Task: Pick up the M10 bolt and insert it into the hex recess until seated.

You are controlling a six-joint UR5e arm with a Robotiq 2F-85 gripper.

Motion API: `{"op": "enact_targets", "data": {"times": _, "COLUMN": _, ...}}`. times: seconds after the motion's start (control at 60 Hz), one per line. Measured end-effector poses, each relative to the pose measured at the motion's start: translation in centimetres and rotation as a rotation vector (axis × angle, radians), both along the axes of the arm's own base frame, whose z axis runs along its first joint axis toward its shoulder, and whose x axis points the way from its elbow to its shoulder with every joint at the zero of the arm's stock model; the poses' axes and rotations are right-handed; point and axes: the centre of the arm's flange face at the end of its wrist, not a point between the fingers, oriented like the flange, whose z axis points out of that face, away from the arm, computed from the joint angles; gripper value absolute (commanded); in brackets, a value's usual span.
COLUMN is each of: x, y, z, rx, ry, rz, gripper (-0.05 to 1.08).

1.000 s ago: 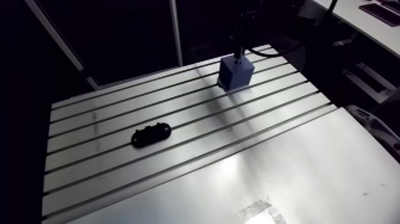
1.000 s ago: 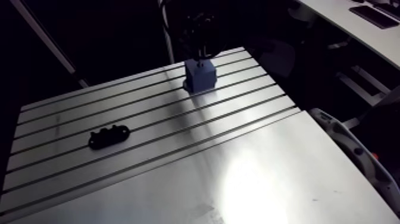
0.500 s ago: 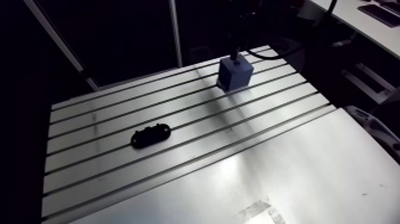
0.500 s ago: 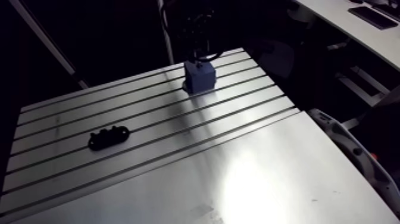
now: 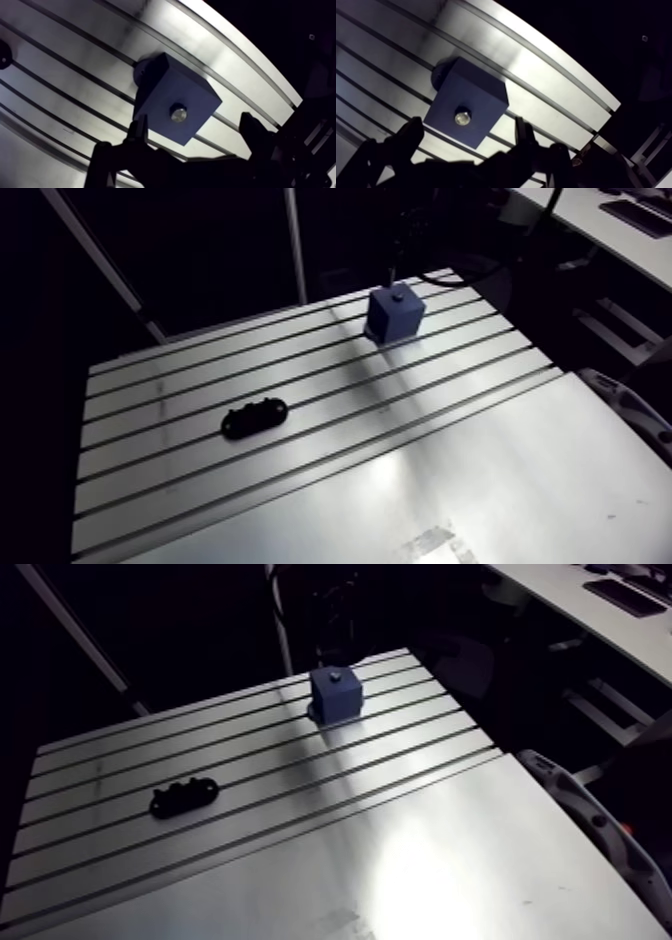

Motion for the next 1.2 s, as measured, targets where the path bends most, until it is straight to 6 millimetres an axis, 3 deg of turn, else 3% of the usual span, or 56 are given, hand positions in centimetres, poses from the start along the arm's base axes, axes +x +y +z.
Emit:
{"op": "enact_targets", "data": {"times": 0.367, "x": 0.1, "y": -0.4, "z": 1.8, "rx": 0.006, "ry": 0.042, "rz": -0.161, "gripper": 0.02}}
{"op": "enact_targets", "data": {"times": 0.417, "x": 0.2, "y": -0.4, "z": 2.1, "rx": 0.010, "ry": 0.048, "rz": -0.215, "gripper": 0.08}}
{"op": "enact_targets", "data": {"times": 0.533, "x": 0.5, "y": -0.4, "z": 2.6, "rx": 0.014, "ry": 0.051, "rz": -0.343, "gripper": 0.12}}
{"op": "enact_targets", "data": {"times": 0.633, "x": 0.9, "y": -0.7, "z": 2.6, "rx": 0.007, "ry": 0.037, "rz": -0.449, "gripper": 0.27}}
{"op": "enact_targets", "data": {"times": 0.7, "x": 1.0, "y": -0.8, "z": 2.6, "rx": -0.002, "ry": 0.028, "rz": -0.499, "gripper": 0.44}}
{"op": "enact_targets", "data": {"times": 0.767, "x": 1.2, "y": -1.0, "z": 2.6, "rx": -0.015, "ry": 0.020, "rz": -0.540, "gripper": 0.50}}
{"op": "enact_targets", "data": {"times": 1.2, "x": 2.1, "y": 0.0, "z": 1.7, "rx": -0.069, "ry": -0.009, "rz": -0.621, "gripper": 0.50}}
